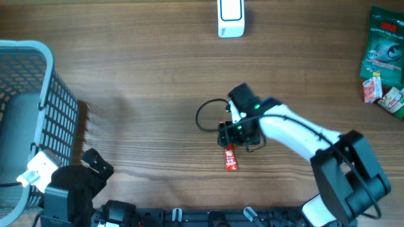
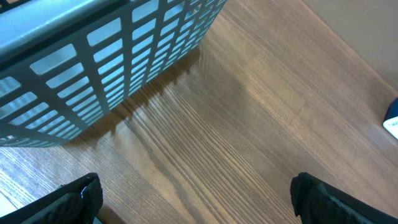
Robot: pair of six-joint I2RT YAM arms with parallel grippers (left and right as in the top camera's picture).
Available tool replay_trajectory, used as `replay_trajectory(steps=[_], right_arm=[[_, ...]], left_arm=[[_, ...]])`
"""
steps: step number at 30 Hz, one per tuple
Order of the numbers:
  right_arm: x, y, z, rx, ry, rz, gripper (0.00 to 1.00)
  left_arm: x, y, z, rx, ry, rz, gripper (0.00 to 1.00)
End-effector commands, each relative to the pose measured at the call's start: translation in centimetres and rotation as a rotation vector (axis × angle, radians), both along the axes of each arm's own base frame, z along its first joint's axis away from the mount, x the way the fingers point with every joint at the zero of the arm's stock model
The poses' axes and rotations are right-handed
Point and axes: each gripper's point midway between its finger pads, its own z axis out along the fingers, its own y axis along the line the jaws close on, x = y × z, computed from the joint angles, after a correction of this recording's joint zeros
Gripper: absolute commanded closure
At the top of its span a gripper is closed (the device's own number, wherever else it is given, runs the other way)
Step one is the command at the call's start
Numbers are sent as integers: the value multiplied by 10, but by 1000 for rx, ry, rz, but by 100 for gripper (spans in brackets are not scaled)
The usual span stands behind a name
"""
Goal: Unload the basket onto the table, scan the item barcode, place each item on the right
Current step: 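Grasp the red Nescafe stick packet with the right gripper, then lift the Nescafe packet and hold it at the white scanner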
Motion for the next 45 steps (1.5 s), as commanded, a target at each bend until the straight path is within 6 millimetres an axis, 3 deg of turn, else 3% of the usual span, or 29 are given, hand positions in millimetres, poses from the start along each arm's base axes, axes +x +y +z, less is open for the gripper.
replay_trajectory(steps=[1, 5, 12, 15, 16, 19, 24, 26, 29, 30, 35, 40, 45], right_arm=[[-5, -17, -20, -193, -88, -64, 31], [-13, 7, -19, -192, -151, 21, 48], [-26, 0, -19, -317, -200, -22, 58], [-25, -3, -20, -326, -199, -75, 79], [-24, -3, -19, -324, -202, -100, 93], [-22, 13, -11, -245, -155, -105, 96], [-17, 55, 38, 109, 99, -104, 96], [-30, 85, 84, 458, 328, -49, 96], [-38, 94, 146, 815, 577, -40, 96], [-36, 92, 157, 869, 624, -58, 96], [-21, 79, 185, 891, 964, -346, 96], [-18, 72, 210, 992, 1071, -316, 96], [-8, 75, 215, 1014, 1037, -279, 96]], left_arm=[[-1, 1, 3, -7, -15, 15, 0], [-1, 1, 3, -7, -15, 15, 0], [-1, 1, 3, -7, -15, 15, 0], [-1, 1, 3, -7, -15, 15, 0], [-1, 1, 3, -7, -15, 15, 0], [-1, 1, 3, -7, -15, 15, 0], [-1, 1, 3, -7, -15, 15, 0], [-1, 1, 3, -7, -15, 15, 0], [-1, 1, 3, -7, -15, 15, 0], [-1, 1, 3, -7, -15, 15, 0], [-1, 1, 3, -7, -15, 15, 0], [-1, 1, 3, -7, -15, 15, 0], [-1, 1, 3, -7, -15, 15, 0]])
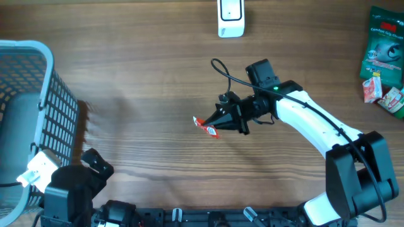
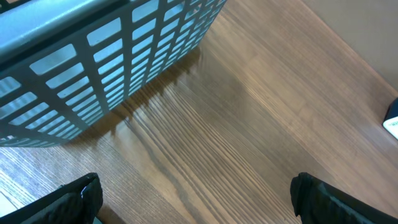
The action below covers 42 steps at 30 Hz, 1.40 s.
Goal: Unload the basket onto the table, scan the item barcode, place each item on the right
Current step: 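Lift the Nescafe packet and hold it at the white scanner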
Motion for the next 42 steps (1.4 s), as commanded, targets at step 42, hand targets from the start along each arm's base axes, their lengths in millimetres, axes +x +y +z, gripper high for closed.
replay_trajectory(steps=[42], right_arm=[[202, -94, -65, -1132, -1512, -232, 95]], left_arm=[[-1, 1, 3, -7, -16, 16, 0]])
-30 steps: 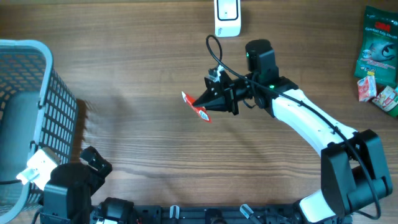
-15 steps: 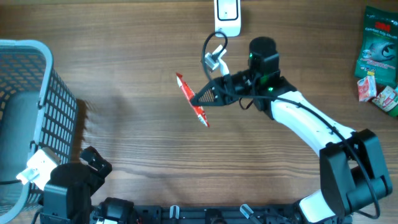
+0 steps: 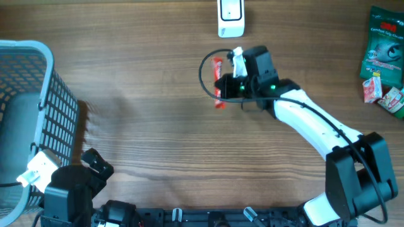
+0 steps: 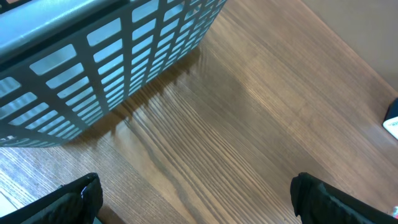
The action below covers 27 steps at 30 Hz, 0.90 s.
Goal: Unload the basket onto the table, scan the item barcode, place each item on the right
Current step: 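Lift the Nescafe packet and hold it at the white scanner, then carry the Nescafe packet onto the glove pack and release it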
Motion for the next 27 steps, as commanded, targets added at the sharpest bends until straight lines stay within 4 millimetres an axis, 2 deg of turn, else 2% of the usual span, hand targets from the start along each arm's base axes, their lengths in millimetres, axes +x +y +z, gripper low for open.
replay_trajectory(steps=[1, 4, 6, 8, 10, 13, 14, 17, 25, 27], right_arm=[[43, -53, 30, -265, -198, -211, 95], [59, -82, 37, -393, -275, -339, 95], [67, -98, 44, -421, -305, -430, 95], [75, -123, 47, -298, -255, -644, 96], [86, -131, 49, -150, -218, -722, 96], [117, -119, 65, 77, -268, -636, 96], [128, -122, 67, 125, -281, -664, 95], [153, -123, 65, 142, -313, -678, 95], [268, -95, 45, 160, -370, -638, 95], [284, -91, 37, 167, -378, -637, 95]], left_arm=[[-1, 1, 3, -7, -15, 15, 0], [-1, 1, 3, -7, -15, 15, 0], [-1, 1, 3, -7, -15, 15, 0], [-1, 1, 3, -7, -15, 15, 0], [-1, 1, 3, -7, -15, 15, 0], [-1, 1, 3, -7, -15, 15, 0], [-1, 1, 3, -7, -15, 15, 0], [-1, 1, 3, -7, -15, 15, 0], [-1, 1, 3, -7, -15, 15, 0], [-1, 1, 3, -7, -15, 15, 0]])
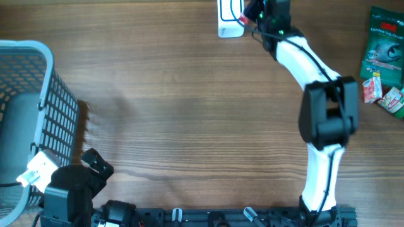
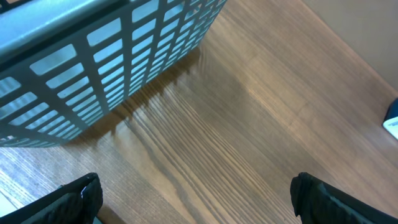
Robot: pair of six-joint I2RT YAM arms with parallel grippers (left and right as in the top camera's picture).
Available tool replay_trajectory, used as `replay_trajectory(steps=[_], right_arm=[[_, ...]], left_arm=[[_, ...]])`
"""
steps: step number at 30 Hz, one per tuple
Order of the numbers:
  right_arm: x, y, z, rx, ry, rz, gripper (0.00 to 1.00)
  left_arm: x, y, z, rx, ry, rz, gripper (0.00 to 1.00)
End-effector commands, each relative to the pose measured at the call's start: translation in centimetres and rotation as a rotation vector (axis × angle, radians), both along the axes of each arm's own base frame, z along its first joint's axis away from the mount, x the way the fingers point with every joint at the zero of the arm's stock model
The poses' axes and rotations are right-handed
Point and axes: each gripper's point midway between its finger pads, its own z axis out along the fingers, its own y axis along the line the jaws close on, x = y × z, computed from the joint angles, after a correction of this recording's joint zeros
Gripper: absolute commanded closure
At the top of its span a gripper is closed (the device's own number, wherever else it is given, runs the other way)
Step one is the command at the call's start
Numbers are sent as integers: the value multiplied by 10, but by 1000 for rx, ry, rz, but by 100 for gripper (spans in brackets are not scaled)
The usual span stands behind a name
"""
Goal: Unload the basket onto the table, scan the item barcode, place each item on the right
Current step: 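Carry the Nescafe packet onto the glove pack and release it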
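At the table's far edge stands the white barcode scanner [image 1: 228,24]. My right gripper [image 1: 247,16] is right beside it, on its right. A small bit of the red sachet [image 1: 242,20] shows at the gripper's tip, facing the scanner; the rest is hidden under the gripper and its black cable. The jaws look shut on it. My left gripper [image 2: 196,202] hangs open over bare wood at the near left, its black fingers [image 2: 78,199] wide apart with nothing between them.
A grey mesh basket [image 1: 38,88] fills the left side, and its wall [image 2: 93,56] is close to my left gripper. A green packet [image 1: 382,44] and small red-and-white sachets [image 1: 386,96] lie at the far right edge.
My right gripper has moved with the red sachet from just below the scanner up to the far edge, right beside the scanner. The left arm has not moved.
My right gripper was down on the red sachet lying mid-table. Then it held the sachet lifted, pointing left. Then it held it a little below the scanner, and now holds it against the scanner's right side. The left gripper stayed open by the basket throughout.
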Motion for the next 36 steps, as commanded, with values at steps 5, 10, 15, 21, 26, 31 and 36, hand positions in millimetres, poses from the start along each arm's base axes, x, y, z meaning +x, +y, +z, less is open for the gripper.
replay_trajectory(steps=[5, 10, 15, 21, 26, 31, 36], right_arm=[[32, 31, -22, 14, -22, 60, 95], [25, 32, -16, -38, -3, 90, 95], [1, -49, -15, -75, 195, -38, 95], [-67, -219, -63, -398, 553, -121, 96], [-124, -339, -88, -611, 734, -61, 95], [-157, -400, -92, -510, 766, -182, 7], [-159, -380, -87, -330, 732, -173, 0]], left_arm=[[-1, 1, 3, -7, -15, 15, 0], [-1, 1, 3, -7, -15, 15, 0], [-1, 1, 3, -7, -15, 15, 0], [-1, 1, 3, -7, -15, 15, 0], [-1, 1, 3, -7, -15, 15, 0], [-1, 1, 3, -7, -15, 15, 0], [-1, 1, 3, -7, -15, 15, 0]])
